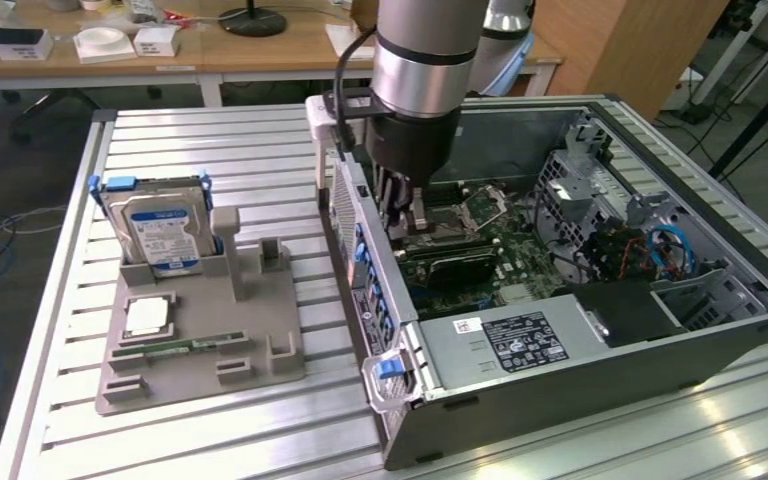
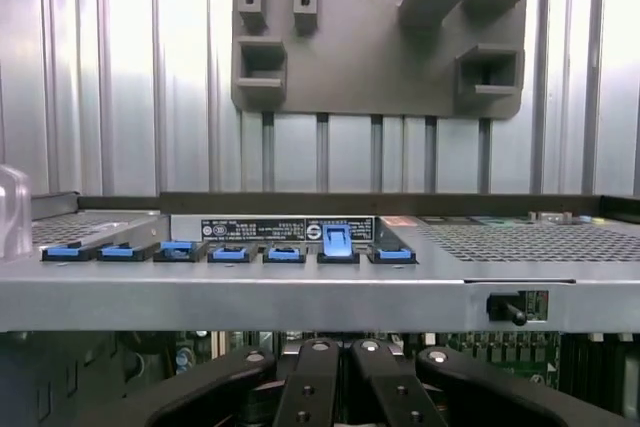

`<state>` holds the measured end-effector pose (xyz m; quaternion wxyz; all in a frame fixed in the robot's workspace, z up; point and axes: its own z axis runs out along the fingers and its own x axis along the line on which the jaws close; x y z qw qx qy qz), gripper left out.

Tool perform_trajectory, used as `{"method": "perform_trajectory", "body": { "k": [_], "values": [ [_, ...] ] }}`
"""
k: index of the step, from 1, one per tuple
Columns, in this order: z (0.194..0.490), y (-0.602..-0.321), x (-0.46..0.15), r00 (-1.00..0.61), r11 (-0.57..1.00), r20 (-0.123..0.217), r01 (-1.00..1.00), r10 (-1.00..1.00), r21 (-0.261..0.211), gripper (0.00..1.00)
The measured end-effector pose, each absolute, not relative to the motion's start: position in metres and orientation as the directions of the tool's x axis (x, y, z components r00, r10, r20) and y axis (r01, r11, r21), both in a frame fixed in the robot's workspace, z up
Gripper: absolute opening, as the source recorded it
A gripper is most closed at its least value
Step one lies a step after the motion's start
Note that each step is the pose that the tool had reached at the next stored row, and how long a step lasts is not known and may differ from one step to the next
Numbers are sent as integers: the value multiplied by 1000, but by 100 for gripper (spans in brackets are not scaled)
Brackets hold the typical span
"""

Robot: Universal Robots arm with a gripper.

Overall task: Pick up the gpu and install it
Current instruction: 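Press down on the gpu until it lock into place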

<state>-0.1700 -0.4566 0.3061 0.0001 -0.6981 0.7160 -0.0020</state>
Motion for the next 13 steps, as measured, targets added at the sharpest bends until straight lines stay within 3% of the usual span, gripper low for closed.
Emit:
{"method": "perform_trajectory", "body": {
  "k": [13],
  "values": [
    [297,-459,-170,-25,25,4,-1000,-1000,-4,11]
  ]
}}
